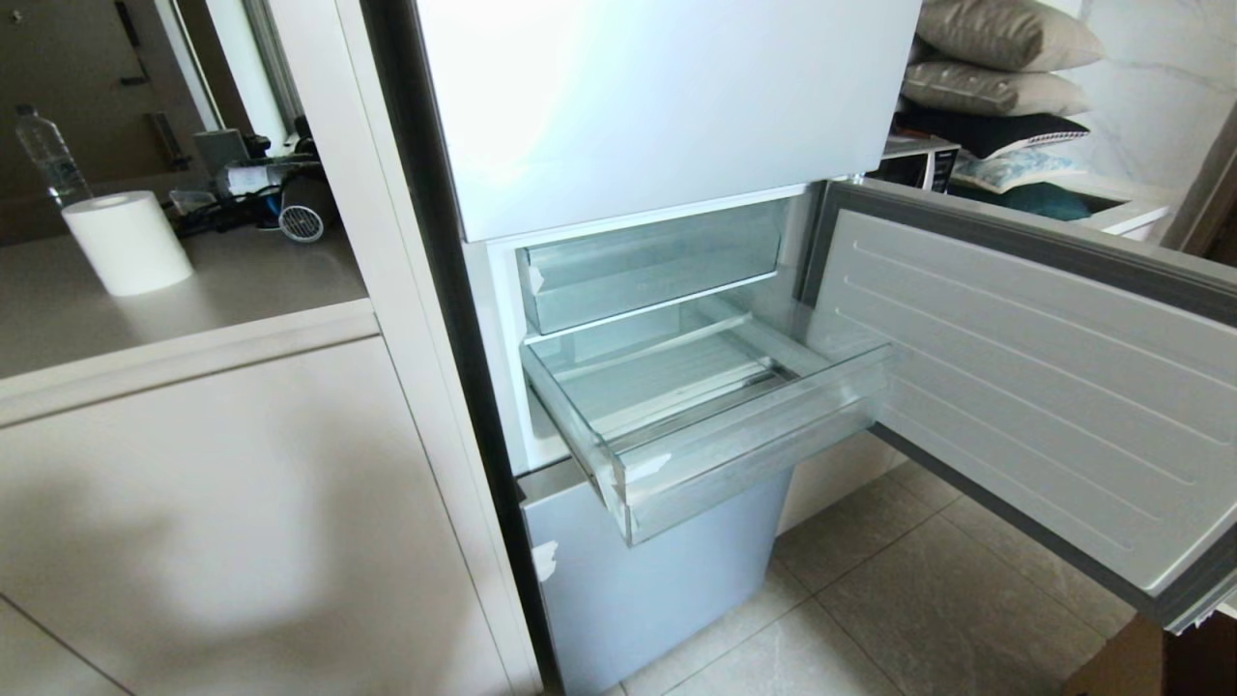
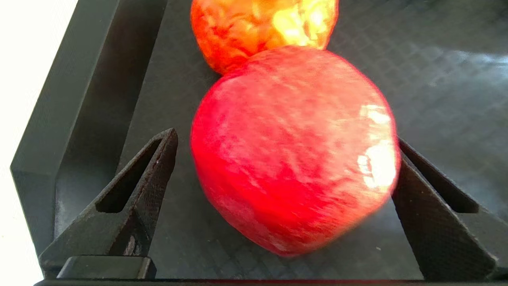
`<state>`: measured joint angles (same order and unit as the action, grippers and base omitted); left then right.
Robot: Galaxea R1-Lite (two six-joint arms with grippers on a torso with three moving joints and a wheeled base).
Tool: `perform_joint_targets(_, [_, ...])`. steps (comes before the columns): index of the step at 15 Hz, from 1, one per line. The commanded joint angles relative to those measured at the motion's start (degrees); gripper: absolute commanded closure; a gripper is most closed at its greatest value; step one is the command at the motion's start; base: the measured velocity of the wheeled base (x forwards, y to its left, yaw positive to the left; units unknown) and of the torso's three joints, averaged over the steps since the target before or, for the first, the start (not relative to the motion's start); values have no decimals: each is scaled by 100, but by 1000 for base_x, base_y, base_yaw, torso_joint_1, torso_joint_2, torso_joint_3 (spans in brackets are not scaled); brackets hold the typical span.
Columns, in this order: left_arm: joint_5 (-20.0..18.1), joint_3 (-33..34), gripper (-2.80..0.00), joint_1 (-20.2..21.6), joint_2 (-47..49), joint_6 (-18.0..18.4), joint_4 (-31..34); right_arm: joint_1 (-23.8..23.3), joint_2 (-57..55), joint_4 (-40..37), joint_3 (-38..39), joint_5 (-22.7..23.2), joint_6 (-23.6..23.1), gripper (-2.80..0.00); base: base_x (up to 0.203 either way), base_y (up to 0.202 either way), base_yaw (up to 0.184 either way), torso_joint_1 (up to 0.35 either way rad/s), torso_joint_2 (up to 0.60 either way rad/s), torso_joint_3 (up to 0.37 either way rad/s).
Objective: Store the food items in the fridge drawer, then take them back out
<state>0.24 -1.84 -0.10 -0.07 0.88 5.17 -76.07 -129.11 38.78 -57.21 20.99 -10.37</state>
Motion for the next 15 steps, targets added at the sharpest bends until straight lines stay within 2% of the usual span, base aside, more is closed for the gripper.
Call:
perform_joint_targets(1, [2, 0, 0, 1, 5, 0, 2, 57, -35, 25, -1, 34, -9, -280, 0, 0, 0, 0, 0, 0])
perform_joint_targets(4, [2, 0, 0, 1, 7, 0, 8, 93, -77, 25, -1, 45, -8, -280, 0, 0, 0, 0, 0, 0])
perform_joint_targets(5, [2, 0, 0, 1, 7, 0, 2, 93, -79, 25, -15, 45, -1, -223, 0, 0, 0, 0, 0, 0])
perform_joint_targets(6, [2, 0, 0, 1, 7, 0, 9, 93, -79, 25, -56, 37, 1, 0, 0, 0, 0, 0, 0, 0])
perform_joint_targets(12, [2, 0, 0, 1, 7, 0, 3, 42, 62, 26, -11, 10, 26, 0, 0, 0, 0, 0, 0, 0])
perform_joint_targets(15, [2, 0, 0, 1, 7, 0, 2, -146, 556, 165, 376, 5, 23, 0, 0, 0, 0, 0, 0, 0])
